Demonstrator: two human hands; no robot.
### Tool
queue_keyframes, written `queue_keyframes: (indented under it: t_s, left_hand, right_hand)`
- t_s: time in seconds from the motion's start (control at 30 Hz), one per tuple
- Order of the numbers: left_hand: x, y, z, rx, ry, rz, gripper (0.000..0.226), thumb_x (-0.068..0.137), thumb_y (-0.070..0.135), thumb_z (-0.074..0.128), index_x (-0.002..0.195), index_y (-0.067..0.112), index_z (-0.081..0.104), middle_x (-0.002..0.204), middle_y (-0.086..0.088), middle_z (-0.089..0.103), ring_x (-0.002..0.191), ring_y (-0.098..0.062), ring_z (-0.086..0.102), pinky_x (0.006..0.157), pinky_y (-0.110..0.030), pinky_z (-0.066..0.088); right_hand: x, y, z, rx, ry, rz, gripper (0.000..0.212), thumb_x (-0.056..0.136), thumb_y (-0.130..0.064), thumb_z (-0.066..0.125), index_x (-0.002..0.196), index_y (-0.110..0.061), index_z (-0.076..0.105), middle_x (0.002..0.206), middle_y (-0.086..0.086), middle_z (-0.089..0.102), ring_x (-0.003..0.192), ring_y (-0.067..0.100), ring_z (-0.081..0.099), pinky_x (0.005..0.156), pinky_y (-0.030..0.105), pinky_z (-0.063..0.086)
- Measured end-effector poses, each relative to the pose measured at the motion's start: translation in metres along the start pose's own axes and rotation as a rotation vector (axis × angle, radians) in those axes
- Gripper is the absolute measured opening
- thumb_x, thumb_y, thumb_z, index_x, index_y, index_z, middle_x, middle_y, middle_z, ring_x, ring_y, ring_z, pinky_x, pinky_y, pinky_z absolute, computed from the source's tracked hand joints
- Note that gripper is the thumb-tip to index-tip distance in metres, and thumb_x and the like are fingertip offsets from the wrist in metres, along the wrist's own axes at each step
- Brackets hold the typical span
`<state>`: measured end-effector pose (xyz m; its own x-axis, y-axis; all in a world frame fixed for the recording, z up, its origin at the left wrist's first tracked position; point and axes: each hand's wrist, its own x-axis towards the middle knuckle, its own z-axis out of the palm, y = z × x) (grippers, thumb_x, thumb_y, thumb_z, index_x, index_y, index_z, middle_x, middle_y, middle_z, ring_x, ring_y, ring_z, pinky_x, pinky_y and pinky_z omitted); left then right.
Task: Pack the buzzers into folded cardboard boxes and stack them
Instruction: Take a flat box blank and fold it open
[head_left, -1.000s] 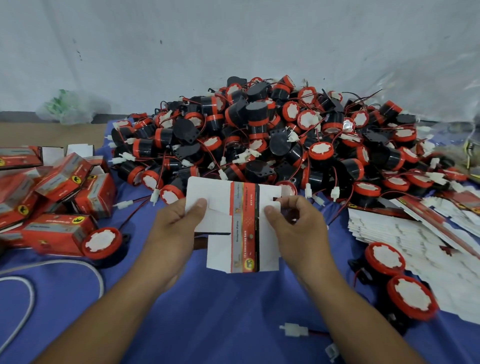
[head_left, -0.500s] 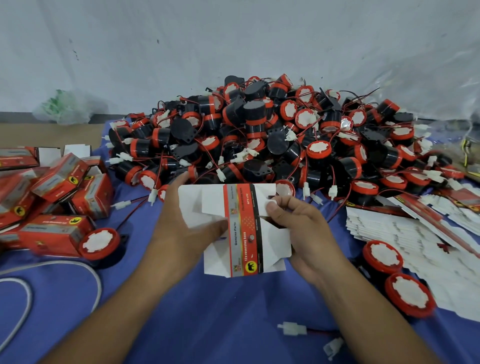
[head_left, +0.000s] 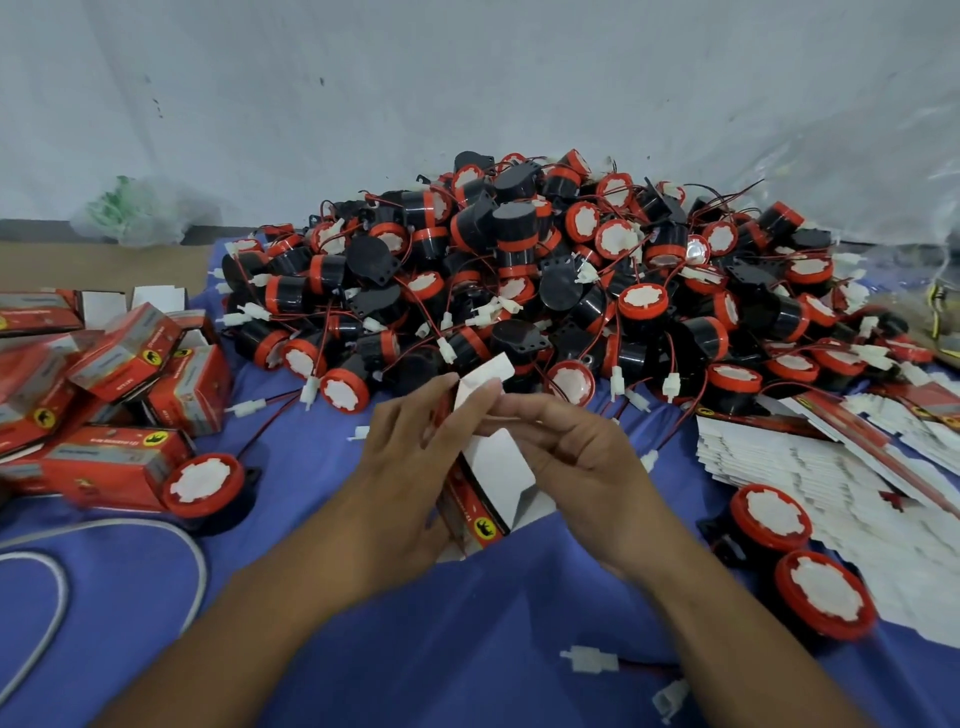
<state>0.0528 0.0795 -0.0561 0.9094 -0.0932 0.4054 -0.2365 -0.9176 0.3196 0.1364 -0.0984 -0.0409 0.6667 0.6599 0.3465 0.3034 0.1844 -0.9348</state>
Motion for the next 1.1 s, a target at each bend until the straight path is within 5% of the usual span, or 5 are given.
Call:
queue_keyframes:
  t_s: [0.27,0.47,0.7,1.0,1.1]
  left_hand:
    - [0.002,-0.007,0.001,-0.148,0.125,0.045,0.098,0.06,0.054,0.081,0.137,0.035,0.025,0.145,0.006,0.023,0.132,-0.016,0.034,0.096,-0.021,0.034]
    - [0.003,0.003,0.003,-0.313,0.218,-0.028,0.088,0.054,0.051,0.09,0.114,0.052,0.025,0.125,0.022,0.032,0.113,0.014,0.04,0.083,-0.001,0.04]
    - [0.005,0.009,0.01,-0.366,0.391,-0.022,0.04,0.081,0.047,0.065,0.103,0.027,0.039,0.123,0.016,0.038,0.114,0.009,0.041,0.086,-0.009,0.043]
    - [0.0,0.009,0.01,-0.406,0.28,-0.121,0.033,0.086,0.057,0.057,0.116,0.043,0.052,0.136,0.012,0.038,0.124,0.008,0.04,0.096,-0.007,0.039]
    - [0.0,0.015,0.006,-0.506,0.236,-0.166,0.026,0.09,0.058,0.055,0.11,0.043,0.062,0.138,0.013,0.04,0.124,0.002,0.048,0.093,-0.01,0.044]
  right_hand:
    - [-0.007,-0.004,0.012,-0.166,0.089,-0.185,0.025,0.094,-0.01,0.067,0.119,-0.015,0.064,0.109,-0.008,0.075,0.106,0.01,0.069,0.087,0.02,0.054]
    - [-0.003,0.001,0.017,-0.398,0.387,-0.1,0.058,0.084,-0.061,0.058,0.131,-0.029,0.051,0.128,-0.021,0.05,0.122,0.006,0.051,0.095,0.024,0.047]
    - [0.007,0.003,0.01,0.253,0.198,0.403,0.084,0.063,-0.086,0.063,0.12,-0.024,0.062,0.113,0.008,0.072,0.103,0.029,0.07,0.078,0.04,0.061]
    - [0.001,0.004,0.003,0.561,-0.005,0.369,0.054,0.093,-0.059,0.037,0.125,-0.028,0.069,0.13,0.01,0.067,0.12,0.029,0.063,0.09,0.036,0.056]
    - [0.0,0.008,0.005,0.526,-0.007,0.34,0.056,0.089,-0.052,0.053,0.137,-0.022,0.053,0.13,0.009,0.066,0.121,0.028,0.063,0.093,0.038,0.055]
